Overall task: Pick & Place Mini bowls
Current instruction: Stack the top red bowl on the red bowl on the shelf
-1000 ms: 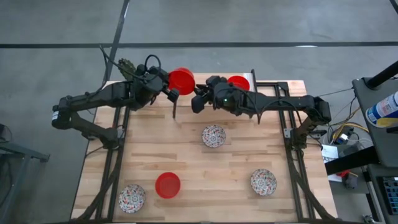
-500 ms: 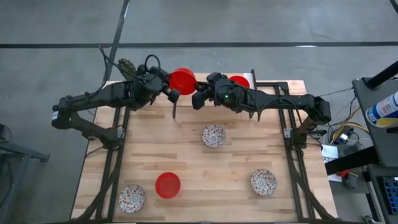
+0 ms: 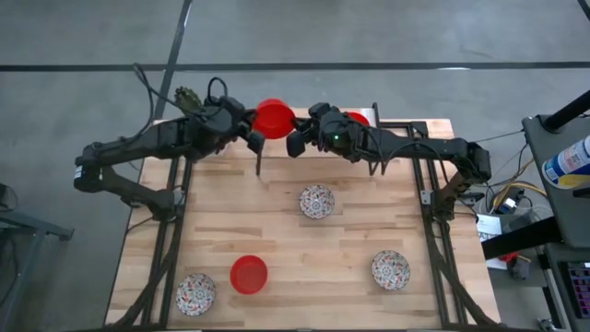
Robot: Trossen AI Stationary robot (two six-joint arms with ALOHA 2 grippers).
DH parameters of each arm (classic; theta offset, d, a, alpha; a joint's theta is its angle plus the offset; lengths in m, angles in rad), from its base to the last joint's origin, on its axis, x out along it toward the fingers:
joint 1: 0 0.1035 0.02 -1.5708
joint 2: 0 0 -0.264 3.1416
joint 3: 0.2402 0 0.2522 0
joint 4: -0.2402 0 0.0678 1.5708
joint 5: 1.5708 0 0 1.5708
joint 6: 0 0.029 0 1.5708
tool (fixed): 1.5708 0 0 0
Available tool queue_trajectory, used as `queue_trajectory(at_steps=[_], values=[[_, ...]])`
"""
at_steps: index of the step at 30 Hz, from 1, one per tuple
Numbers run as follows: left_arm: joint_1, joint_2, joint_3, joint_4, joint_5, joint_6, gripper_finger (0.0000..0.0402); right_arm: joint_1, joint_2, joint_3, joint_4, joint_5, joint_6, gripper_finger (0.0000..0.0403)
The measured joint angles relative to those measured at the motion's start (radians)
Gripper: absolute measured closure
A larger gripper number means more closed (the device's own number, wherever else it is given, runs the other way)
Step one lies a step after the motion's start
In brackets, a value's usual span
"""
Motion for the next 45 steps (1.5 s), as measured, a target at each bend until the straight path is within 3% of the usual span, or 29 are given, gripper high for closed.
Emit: queue_trajectory(at_steps=[7, 12, 29, 45], values=[[-0.002, -0.001, 0.027, 0.008, 0.039, 0.012, 0.0289, -0.022, -0.001, 0.032, -0.023, -0.017, -0.006, 0.0396], [-0.003, 0.0, 0.039, 0.009, 0.039, 0.035, 0.0266, -0.049, -0.002, 0.054, -0.074, -0.047, -0.007, 0.0396], [-0.004, -0.002, 0.058, 0.041, 0.015, 0.06, 0.0262, -0.122, -0.01, 0.062, -0.168, -0.096, 0.043, 0.0395], [-0.005, -0.017, 0.056, 0.021, 0.106, 0.033, 0.0262, -0.232, -0.182, 0.062, -0.467, -0.143, 0.062, 0.0394]])
